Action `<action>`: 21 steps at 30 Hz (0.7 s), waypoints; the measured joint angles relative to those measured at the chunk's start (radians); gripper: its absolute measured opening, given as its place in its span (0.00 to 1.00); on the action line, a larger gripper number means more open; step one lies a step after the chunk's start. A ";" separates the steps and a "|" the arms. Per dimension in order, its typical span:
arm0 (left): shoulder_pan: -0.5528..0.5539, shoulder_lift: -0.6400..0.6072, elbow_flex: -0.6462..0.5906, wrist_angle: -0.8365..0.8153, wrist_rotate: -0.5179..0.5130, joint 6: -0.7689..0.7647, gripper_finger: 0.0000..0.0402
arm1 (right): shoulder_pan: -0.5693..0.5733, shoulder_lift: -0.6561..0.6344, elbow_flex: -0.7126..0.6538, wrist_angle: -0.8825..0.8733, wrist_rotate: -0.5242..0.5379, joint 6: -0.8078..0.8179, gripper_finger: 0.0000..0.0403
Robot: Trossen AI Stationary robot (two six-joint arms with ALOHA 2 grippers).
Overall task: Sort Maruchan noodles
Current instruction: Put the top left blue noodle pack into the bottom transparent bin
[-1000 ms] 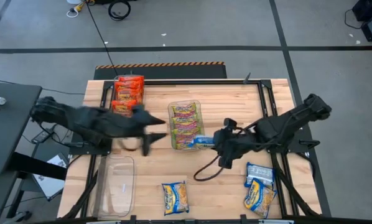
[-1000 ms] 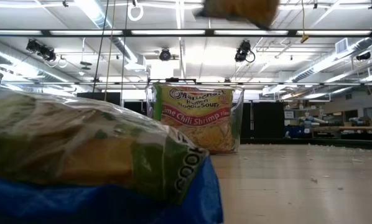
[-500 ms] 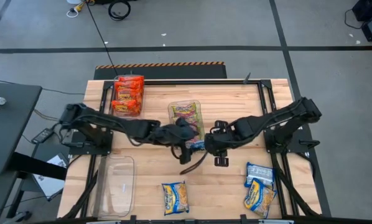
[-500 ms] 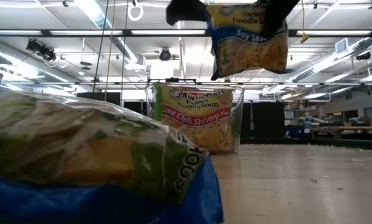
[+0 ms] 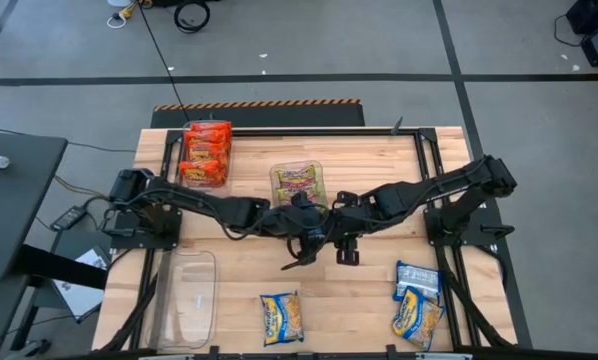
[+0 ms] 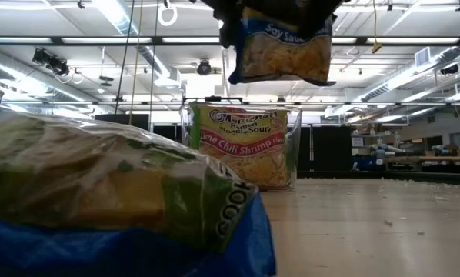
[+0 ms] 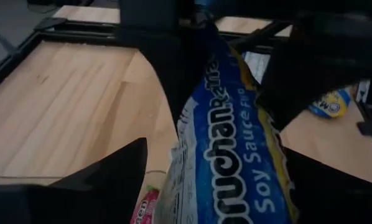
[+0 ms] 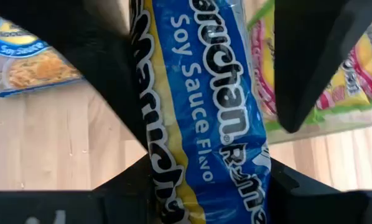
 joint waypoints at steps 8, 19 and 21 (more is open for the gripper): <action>-0.019 -0.012 0.000 -0.033 0.029 0.115 0.55 | 0.014 -0.009 0.015 0.019 -0.006 0.016 0.54; -0.044 -0.114 0.000 -0.239 0.058 0.018 0.21 | 0.184 -0.172 0.129 0.002 0.202 0.206 0.65; -0.085 -0.112 0.000 -0.235 0.063 -0.001 0.20 | 0.250 -0.177 0.117 -0.004 0.250 0.215 0.65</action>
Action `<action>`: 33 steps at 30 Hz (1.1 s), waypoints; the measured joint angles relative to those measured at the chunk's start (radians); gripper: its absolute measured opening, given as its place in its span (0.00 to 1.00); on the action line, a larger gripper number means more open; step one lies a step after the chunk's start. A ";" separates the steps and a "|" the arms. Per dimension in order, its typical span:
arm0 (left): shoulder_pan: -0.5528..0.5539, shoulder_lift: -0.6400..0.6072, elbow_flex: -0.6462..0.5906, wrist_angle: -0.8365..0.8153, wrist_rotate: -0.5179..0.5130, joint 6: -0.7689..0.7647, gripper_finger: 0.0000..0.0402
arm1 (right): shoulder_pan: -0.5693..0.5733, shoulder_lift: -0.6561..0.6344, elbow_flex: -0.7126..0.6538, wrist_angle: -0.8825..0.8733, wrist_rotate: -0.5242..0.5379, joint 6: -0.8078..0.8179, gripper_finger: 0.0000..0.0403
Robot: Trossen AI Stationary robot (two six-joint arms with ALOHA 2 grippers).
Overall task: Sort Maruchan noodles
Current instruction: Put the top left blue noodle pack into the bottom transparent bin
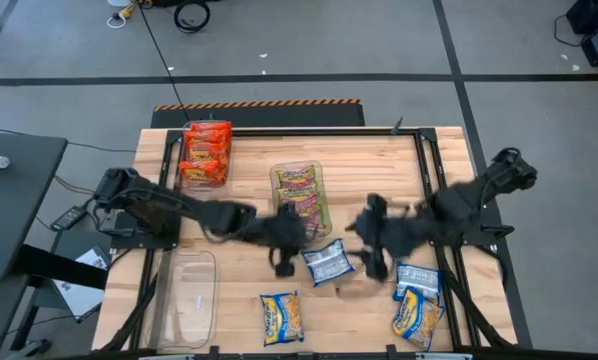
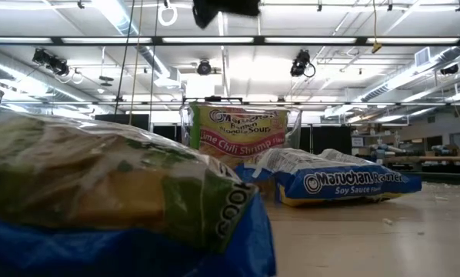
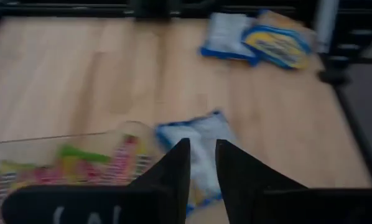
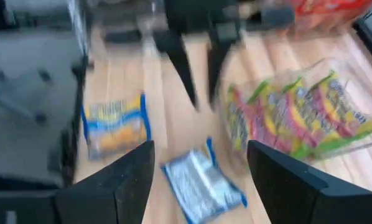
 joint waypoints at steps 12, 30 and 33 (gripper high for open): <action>-0.253 0.174 0.000 0.161 -0.267 -0.112 0.23 | 0.234 0.219 -0.198 0.003 0.049 0.086 0.65; -0.228 0.690 0.597 -0.155 -0.450 -0.146 0.52 | 0.279 0.055 -0.197 -0.190 0.020 0.382 0.65; -0.217 0.726 0.608 -0.191 -0.495 -0.142 0.52 | 0.292 0.036 -0.197 -0.228 0.020 0.433 0.65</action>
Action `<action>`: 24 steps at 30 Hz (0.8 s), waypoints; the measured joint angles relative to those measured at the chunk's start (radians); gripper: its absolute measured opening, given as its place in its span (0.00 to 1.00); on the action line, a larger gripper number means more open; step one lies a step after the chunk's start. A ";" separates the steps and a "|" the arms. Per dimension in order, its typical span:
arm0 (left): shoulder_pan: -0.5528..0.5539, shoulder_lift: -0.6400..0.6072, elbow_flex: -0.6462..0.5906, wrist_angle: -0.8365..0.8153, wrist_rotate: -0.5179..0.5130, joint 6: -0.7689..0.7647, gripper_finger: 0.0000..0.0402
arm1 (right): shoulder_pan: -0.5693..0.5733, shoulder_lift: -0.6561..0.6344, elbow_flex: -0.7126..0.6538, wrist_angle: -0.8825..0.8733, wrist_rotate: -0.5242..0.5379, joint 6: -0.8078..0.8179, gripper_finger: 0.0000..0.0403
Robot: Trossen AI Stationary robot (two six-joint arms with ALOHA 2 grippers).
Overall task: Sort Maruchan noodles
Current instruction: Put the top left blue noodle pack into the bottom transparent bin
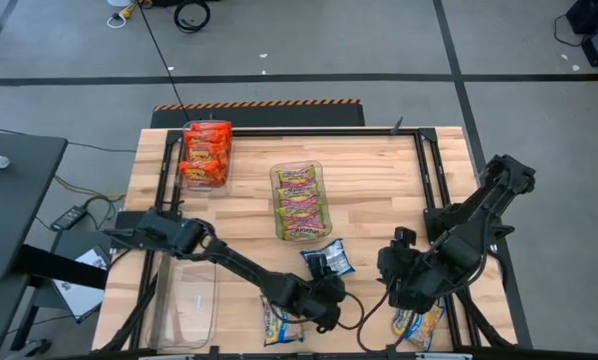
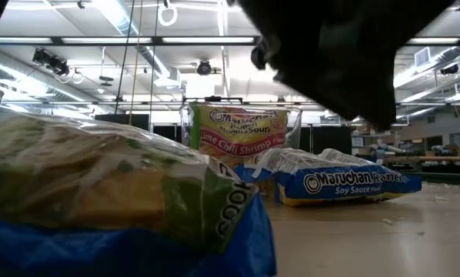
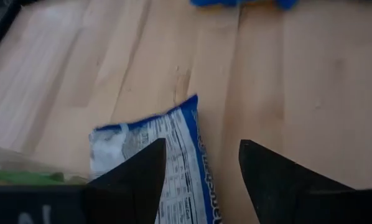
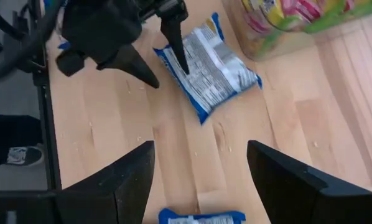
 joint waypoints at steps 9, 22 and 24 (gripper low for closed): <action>0.005 0.027 -0.029 0.005 -0.017 -0.010 0.51 | 0.018 0.004 0.000 -0.016 0.000 0.087 0.65; 0.010 0.088 -0.026 -0.032 -0.056 0.045 0.33 | 0.015 0.004 0.000 -0.012 0.022 0.092 0.65; 0.011 0.086 -0.026 -0.040 -0.051 0.042 0.29 | 0.014 0.004 0.000 -0.005 0.022 0.099 0.65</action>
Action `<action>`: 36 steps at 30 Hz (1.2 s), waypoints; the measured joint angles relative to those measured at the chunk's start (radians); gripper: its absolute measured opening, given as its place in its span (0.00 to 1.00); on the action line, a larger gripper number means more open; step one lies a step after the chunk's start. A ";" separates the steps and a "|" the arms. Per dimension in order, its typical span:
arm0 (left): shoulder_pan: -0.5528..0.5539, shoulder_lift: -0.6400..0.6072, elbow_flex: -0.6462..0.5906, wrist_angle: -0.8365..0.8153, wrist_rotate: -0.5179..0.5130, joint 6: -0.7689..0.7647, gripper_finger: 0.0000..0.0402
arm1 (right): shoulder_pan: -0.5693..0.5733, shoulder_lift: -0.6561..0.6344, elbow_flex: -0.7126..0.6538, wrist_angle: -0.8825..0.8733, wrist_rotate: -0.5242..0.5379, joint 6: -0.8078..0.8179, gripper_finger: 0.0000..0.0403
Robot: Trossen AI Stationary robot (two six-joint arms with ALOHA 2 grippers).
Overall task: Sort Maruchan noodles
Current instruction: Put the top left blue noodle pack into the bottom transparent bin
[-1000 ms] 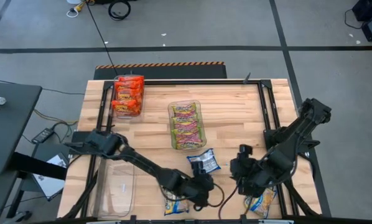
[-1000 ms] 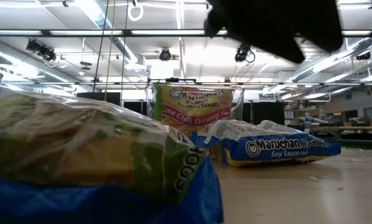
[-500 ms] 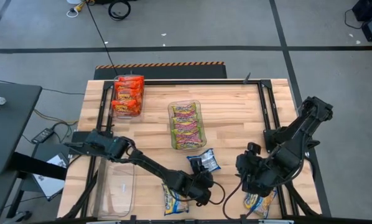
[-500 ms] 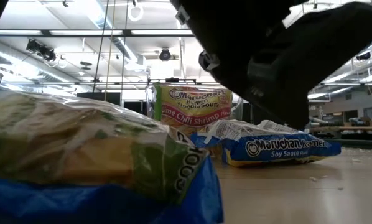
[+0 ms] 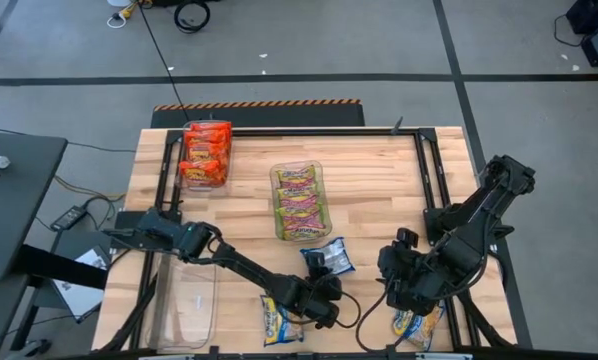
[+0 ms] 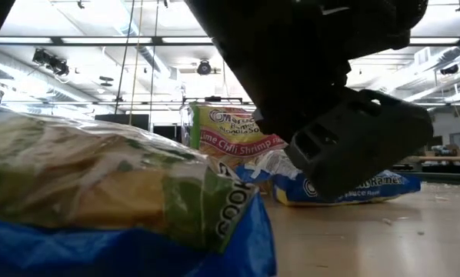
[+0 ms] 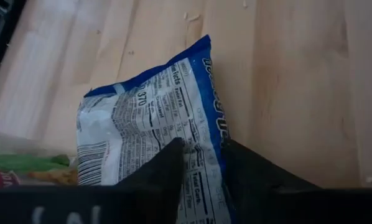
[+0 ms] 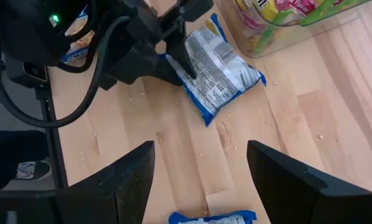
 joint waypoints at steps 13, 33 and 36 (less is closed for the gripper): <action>0.024 -0.056 0.062 -0.140 0.245 0.008 0.01 | 0.004 0.000 0.000 0.019 -0.029 0.010 0.65; -0.077 -0.624 0.088 -0.781 0.806 -0.063 0.00 | 0.021 0.001 0.000 0.143 0.103 -0.027 0.65; -0.150 -0.664 0.078 -0.879 0.854 -0.135 0.00 | 0.006 0.012 0.000 0.168 0.113 -0.032 0.65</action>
